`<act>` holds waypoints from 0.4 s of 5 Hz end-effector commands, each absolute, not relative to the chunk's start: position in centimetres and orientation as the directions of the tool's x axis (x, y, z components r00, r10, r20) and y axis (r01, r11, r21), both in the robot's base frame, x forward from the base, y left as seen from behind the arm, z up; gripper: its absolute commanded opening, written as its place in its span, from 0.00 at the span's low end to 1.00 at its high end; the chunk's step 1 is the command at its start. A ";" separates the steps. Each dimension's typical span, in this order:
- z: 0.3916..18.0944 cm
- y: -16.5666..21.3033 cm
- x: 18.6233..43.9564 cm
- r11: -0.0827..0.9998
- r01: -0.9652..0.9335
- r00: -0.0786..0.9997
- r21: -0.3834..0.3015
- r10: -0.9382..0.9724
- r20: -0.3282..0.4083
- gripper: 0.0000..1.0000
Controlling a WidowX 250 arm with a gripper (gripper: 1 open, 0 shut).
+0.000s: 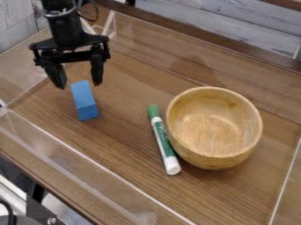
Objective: Put the blue block in the brown bowl
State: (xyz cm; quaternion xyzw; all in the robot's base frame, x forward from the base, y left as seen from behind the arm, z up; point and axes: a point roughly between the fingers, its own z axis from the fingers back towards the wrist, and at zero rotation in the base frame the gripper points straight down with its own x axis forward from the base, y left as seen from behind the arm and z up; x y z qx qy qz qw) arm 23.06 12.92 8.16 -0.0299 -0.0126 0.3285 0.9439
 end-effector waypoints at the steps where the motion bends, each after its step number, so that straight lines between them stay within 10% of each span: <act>1: 8.2 13.3 23.4 0.778 -0.624 0.777 -0.068 0.628 0.041 1.00; 2: 7.4 13.4 23.5 0.771 -0.633 0.770 -0.073 0.636 0.041 1.00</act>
